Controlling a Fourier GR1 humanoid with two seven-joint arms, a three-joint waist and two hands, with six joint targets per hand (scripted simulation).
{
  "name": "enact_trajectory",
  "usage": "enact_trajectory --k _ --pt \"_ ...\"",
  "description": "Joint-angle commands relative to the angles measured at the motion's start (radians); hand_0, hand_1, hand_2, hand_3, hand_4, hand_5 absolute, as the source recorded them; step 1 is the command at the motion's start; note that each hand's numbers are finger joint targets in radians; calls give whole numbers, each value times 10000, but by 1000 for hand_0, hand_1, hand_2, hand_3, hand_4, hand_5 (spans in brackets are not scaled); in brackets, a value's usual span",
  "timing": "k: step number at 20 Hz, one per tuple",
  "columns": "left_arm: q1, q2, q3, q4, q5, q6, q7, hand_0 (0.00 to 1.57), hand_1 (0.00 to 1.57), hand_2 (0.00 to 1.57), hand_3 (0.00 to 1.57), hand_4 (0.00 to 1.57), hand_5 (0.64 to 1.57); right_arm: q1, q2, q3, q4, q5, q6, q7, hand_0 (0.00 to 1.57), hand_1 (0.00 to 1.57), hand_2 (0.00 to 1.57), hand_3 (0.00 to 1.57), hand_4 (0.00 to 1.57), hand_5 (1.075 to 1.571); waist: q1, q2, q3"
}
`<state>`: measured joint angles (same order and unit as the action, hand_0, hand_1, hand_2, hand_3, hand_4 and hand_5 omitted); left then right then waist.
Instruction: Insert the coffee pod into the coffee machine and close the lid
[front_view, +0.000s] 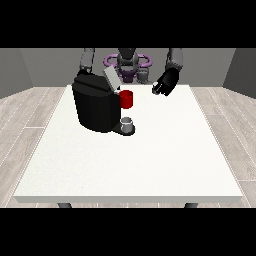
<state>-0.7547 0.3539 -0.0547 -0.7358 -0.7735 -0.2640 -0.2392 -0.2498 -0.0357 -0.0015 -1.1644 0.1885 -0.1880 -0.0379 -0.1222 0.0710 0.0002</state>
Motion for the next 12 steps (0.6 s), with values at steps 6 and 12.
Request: enact_trajectory --k 6,12 --pt "-1391 -325 -13 -574 30 -1474 921 1331 1331 1351 1323 592 1571 59 -26 -197 110 -409 399 -357 0 0 0 0 0 1571 -227 -578 5" --pt "-2834 316 1388 22 775 -1755 1518 1221 1221 1266 1292 509 1571 -696 -316 -282 -746 -386 452 -2 0 0 0 0 0 1571 -1136 322 1"
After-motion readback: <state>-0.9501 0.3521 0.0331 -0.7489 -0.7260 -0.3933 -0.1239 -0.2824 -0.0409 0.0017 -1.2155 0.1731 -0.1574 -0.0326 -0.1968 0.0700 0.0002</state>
